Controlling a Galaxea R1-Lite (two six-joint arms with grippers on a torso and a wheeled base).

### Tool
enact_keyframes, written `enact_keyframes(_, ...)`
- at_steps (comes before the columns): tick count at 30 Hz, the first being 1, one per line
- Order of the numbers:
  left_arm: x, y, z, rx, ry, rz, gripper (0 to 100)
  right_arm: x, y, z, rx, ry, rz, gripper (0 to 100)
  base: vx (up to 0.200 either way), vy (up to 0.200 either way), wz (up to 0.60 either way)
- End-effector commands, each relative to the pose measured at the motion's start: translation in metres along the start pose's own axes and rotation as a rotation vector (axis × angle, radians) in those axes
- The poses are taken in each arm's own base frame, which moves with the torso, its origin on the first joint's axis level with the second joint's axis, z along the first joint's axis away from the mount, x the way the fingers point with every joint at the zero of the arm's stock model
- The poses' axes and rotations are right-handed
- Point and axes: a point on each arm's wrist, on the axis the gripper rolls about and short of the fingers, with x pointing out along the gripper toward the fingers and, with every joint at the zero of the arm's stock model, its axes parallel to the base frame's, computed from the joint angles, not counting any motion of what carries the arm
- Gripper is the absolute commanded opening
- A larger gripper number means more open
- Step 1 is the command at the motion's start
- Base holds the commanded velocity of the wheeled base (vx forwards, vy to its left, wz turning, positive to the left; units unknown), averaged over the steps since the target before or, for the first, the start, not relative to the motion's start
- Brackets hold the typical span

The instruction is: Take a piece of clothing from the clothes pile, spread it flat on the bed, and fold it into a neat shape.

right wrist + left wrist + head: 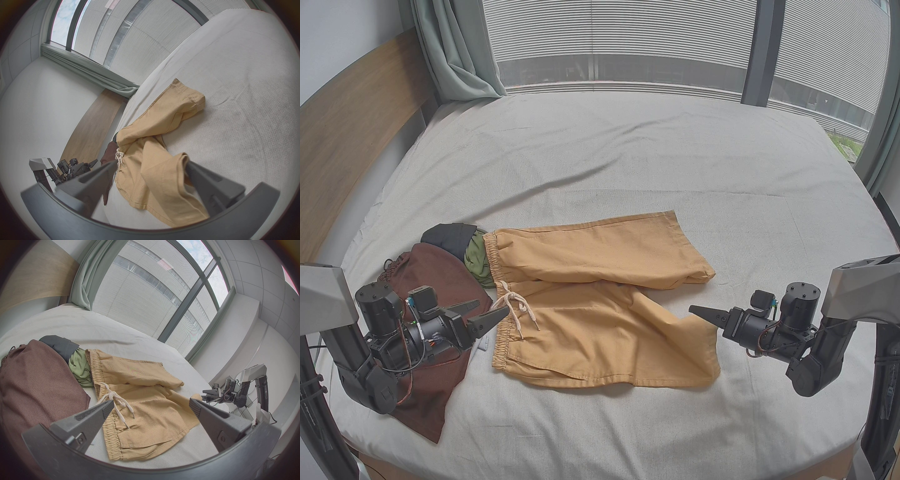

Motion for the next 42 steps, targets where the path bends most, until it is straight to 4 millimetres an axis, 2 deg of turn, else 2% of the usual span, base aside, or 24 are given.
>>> enact_keyframes(1,0.0,0.0,-0.001,-0.001,0.002,0.0,100,0.001,-0.002,0.001,-0.002,-0.005,0.001,0,0.0,0.0,0.0)
enact_keyframes(12,0.0,0.0,-0.001,-0.003,0.004,0.001,100,-0.001,-0.006,0.007,-0.008,-0.025,-0.011,0,0.0,0.0,0.0)
enact_keyframes(22,0.002,0.0,-0.004,-0.005,0.014,-0.003,100,-0.003,-0.023,0.032,-0.032,-0.118,-0.032,0,0.0,0.0,0.0)
enact_keyframes(26,0.002,0.001,-0.005,-0.007,0.016,-0.002,100,0.0,-0.038,0.032,-0.022,-0.124,-0.058,0,0.0,0.0,0.0)
enact_keyframes(32,0.003,0.002,-0.006,-0.009,0.018,0.002,100,0.0,-0.05,0.035,-0.017,-0.138,-0.077,0,0.0,0.0,0.0)
enact_keyframes(42,0.004,0.006,-0.01,-0.019,0.03,0.013,100,0.0,-0.053,0.038,-0.022,-0.152,-0.08,0,0.0,0.0,0.0)
